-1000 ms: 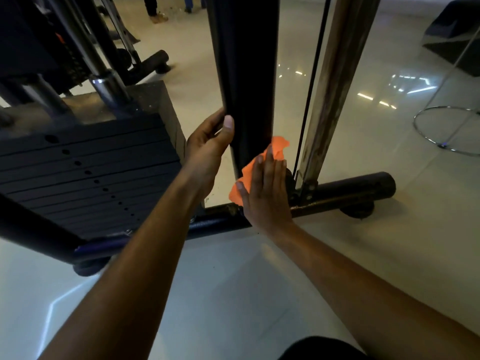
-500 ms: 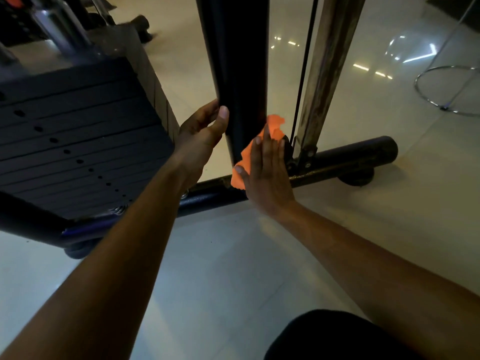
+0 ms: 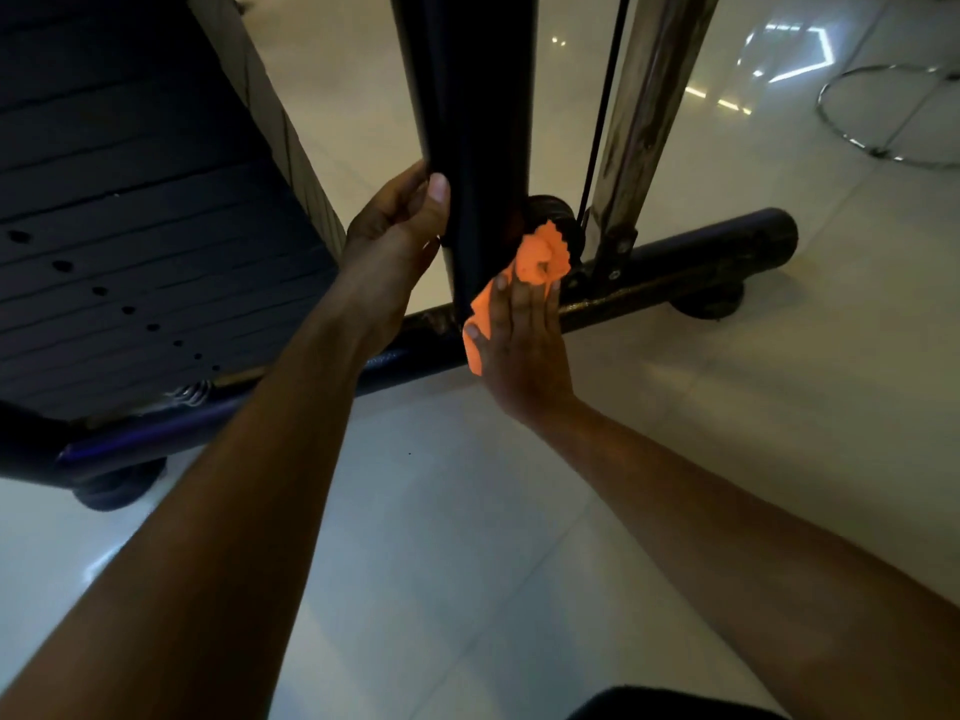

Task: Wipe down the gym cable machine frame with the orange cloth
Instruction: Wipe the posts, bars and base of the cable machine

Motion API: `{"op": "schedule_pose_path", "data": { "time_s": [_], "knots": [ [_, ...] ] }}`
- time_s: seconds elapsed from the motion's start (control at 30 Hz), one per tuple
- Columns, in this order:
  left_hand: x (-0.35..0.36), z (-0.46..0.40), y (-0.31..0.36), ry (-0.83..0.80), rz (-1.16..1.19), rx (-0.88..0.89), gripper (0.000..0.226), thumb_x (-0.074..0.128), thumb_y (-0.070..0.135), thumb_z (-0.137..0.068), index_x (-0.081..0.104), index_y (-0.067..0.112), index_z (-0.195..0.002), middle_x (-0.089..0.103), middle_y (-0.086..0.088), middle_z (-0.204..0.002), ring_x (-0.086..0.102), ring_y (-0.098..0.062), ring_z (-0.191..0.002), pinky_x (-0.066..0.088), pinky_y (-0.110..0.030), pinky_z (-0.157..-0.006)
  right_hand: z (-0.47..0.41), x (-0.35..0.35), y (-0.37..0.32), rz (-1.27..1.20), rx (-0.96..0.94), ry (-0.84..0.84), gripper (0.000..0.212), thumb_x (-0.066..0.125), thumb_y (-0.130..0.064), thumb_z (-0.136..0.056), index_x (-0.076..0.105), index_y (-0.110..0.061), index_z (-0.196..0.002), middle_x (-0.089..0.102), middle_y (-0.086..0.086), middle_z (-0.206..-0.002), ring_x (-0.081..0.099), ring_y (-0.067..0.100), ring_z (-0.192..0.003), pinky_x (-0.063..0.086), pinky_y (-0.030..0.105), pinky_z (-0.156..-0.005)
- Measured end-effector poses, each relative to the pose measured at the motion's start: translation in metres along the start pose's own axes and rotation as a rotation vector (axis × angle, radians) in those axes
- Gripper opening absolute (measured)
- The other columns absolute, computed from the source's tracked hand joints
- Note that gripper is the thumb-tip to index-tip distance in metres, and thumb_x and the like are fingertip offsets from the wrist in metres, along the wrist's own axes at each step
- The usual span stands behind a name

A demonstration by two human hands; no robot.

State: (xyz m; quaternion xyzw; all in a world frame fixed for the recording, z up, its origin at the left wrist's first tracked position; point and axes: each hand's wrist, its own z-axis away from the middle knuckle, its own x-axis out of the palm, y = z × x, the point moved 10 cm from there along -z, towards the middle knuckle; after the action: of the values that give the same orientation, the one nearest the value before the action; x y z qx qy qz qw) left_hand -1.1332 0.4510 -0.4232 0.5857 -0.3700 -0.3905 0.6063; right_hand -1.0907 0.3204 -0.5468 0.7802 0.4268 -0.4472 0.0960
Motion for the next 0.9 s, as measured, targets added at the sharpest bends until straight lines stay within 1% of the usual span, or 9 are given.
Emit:
{"op": "schedule_pose_path", "data": {
  "time_s": [0.07,0.2,0.3,0.4,0.5,0.63,0.73,0.8,0.9],
  "knots": [
    [0.0,-0.004,-0.006,0.004,0.021,-0.011,0.05,0.063,0.037,-0.109,0.053,0.022,-0.156,0.069,0.011,-0.144,0.063,0.0,-0.132,0.05,-0.022,-0.112,-0.003,-0.008,-0.008,-0.132,0.069,0.04,0.087,0.058,-0.038,-0.111,0.005,-0.003,-0.169,0.031,0.033,-0.167,0.028,0.05,-0.157,0.02,0.067,-0.131],
    [0.003,-0.003,-0.031,0.0,0.03,-0.026,0.065,0.069,0.048,-0.1,0.05,0.028,-0.159,0.063,0.012,-0.152,0.055,-0.003,-0.142,0.045,-0.034,-0.121,-0.01,-0.019,-0.008,-0.453,0.313,0.145,0.08,0.039,-0.045,-0.115,-0.002,-0.005,-0.171,0.004,0.019,-0.179,0.005,0.039,-0.167,0.011,0.061,-0.134],
    [0.005,0.004,-0.058,0.008,0.052,-0.082,0.058,0.068,0.043,-0.104,0.051,0.032,-0.158,0.062,0.014,-0.152,0.057,-0.004,-0.141,0.058,-0.024,-0.097,0.009,-0.001,-0.002,-0.254,0.22,0.114,0.083,0.052,-0.043,-0.111,0.011,0.003,-0.166,0.024,0.03,-0.168,0.018,0.049,-0.157,0.029,0.067,-0.127],
    [0.004,0.004,-0.068,0.007,0.024,-0.097,0.068,0.071,0.053,-0.096,0.051,0.033,-0.158,0.061,0.015,-0.153,0.054,-0.006,-0.143,0.048,-0.03,-0.107,0.029,0.022,0.016,-0.063,0.138,0.088,0.08,0.054,-0.042,-0.107,0.022,0.01,-0.159,0.036,0.036,-0.157,0.022,0.052,-0.146,0.042,0.073,-0.116],
    [0.003,0.0,-0.073,-0.007,0.022,-0.097,0.064,0.069,0.052,-0.099,0.051,0.033,-0.158,0.062,0.014,-0.151,0.054,-0.008,-0.143,0.049,-0.033,-0.106,0.03,0.028,0.01,-0.161,0.212,0.048,0.083,0.051,-0.042,-0.11,0.008,0.001,-0.166,0.018,0.027,-0.169,0.014,0.053,-0.156,0.03,0.07,-0.125],
    [0.005,-0.002,-0.077,-0.027,0.026,-0.09,0.055,0.063,0.047,-0.107,0.051,0.028,-0.157,0.066,0.012,-0.148,0.061,-0.006,-0.137,0.053,-0.035,-0.11,0.026,0.029,-0.007,-0.487,0.456,0.107,0.085,0.046,-0.041,-0.115,-0.012,-0.014,-0.17,-0.007,0.004,-0.18,0.003,0.04,-0.167,0.02,0.064,-0.132],
    [0.004,-0.003,-0.08,-0.017,0.024,-0.094,0.059,0.066,0.051,-0.104,0.052,0.03,-0.157,0.066,0.013,-0.148,0.06,-0.007,-0.139,0.049,-0.04,-0.115,0.031,0.039,0.002,-0.355,0.388,0.064,0.09,0.05,-0.045,-0.113,-0.009,-0.006,-0.169,0.006,0.023,-0.178,0.014,0.046,-0.164,0.026,0.061,-0.131],
    [0.006,-0.003,-0.08,-0.003,0.033,-0.098,0.053,0.062,0.044,-0.108,0.052,0.027,-0.156,0.069,0.012,-0.144,0.065,-0.003,-0.131,0.055,-0.028,-0.102,0.038,0.047,0.012,-0.157,0.234,0.016,0.09,0.05,-0.048,-0.111,0.0,-0.001,-0.169,0.023,0.032,-0.171,0.028,0.053,-0.157,0.032,0.062,-0.128],
    [0.005,-0.004,-0.081,-0.002,0.039,-0.086,0.055,0.062,0.044,-0.108,0.05,0.025,-0.158,0.068,0.012,-0.145,0.064,-0.002,-0.132,0.054,-0.027,-0.1,0.041,0.045,0.019,-0.095,0.207,0.019,0.091,0.048,-0.047,-0.111,-0.005,-0.001,-0.17,0.02,0.03,-0.173,0.02,0.05,-0.16,0.021,0.059,-0.133]
  ]
}}
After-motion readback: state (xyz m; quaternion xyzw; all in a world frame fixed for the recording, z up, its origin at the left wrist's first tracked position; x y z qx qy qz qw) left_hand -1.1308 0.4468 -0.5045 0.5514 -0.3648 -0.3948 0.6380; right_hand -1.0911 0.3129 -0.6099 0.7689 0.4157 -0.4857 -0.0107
